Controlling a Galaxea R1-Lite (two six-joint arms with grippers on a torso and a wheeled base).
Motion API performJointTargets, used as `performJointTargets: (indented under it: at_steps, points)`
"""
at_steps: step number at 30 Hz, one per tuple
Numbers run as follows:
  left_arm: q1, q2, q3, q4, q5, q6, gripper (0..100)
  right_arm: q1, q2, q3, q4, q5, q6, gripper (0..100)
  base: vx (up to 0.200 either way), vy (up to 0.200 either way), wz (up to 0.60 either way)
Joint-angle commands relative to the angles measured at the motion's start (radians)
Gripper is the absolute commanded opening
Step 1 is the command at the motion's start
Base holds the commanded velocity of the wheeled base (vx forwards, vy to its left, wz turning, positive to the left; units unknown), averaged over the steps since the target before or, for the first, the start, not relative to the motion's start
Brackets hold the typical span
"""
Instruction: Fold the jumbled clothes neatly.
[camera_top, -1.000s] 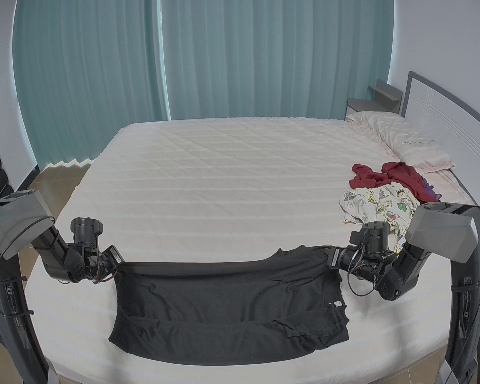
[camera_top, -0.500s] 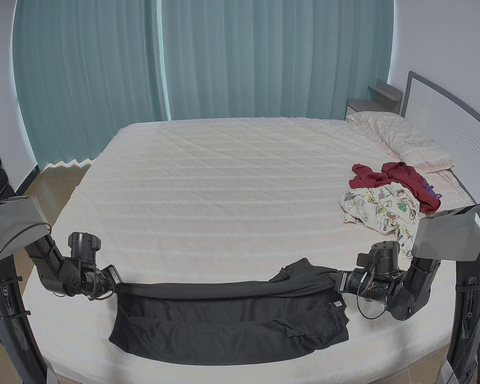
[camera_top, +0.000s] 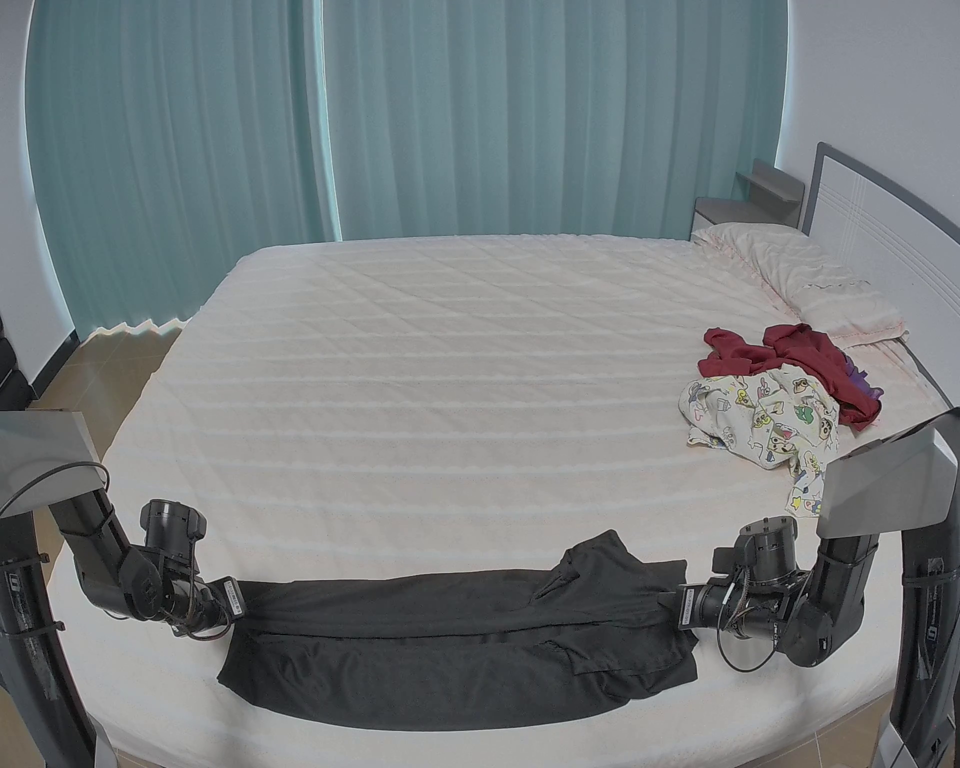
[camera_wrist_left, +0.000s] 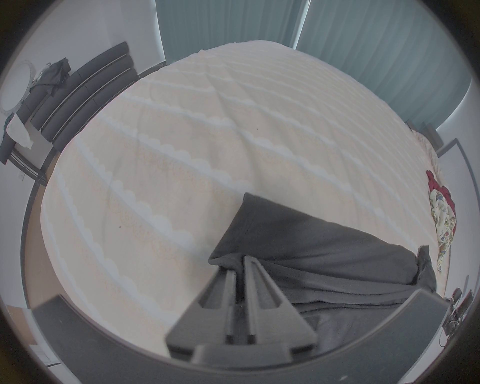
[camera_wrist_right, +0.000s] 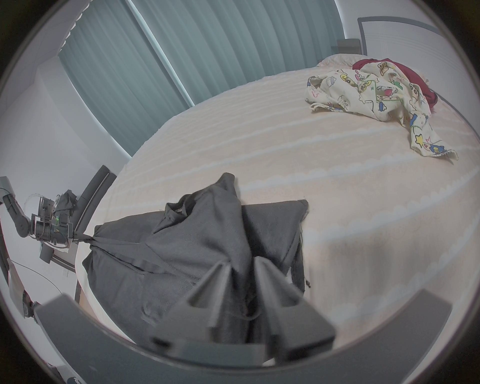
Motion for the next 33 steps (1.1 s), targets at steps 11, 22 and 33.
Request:
performJointTargets:
  at_steps: [11, 22, 33]
  points:
    - [0.055, -0.109, 0.108, -0.009, -0.075, -0.010, 100, -0.028, -0.085, 0.012, 0.000, -0.009, 0.044, 100, 0.000, 0.000, 0.00]
    - [0.124, -0.291, 0.105, -0.002, -0.320, -0.272, 100, 0.033, -0.064, -0.043, 0.016, -0.009, 0.123, 100, 0.000, 0.000, 0.00]
    - [0.124, -0.244, 0.122, -0.011, -0.354, -0.280, 100, 0.042, 0.034, -0.201, 0.144, -0.011, 0.121, 0, 0.000, 0.000, 0.00]
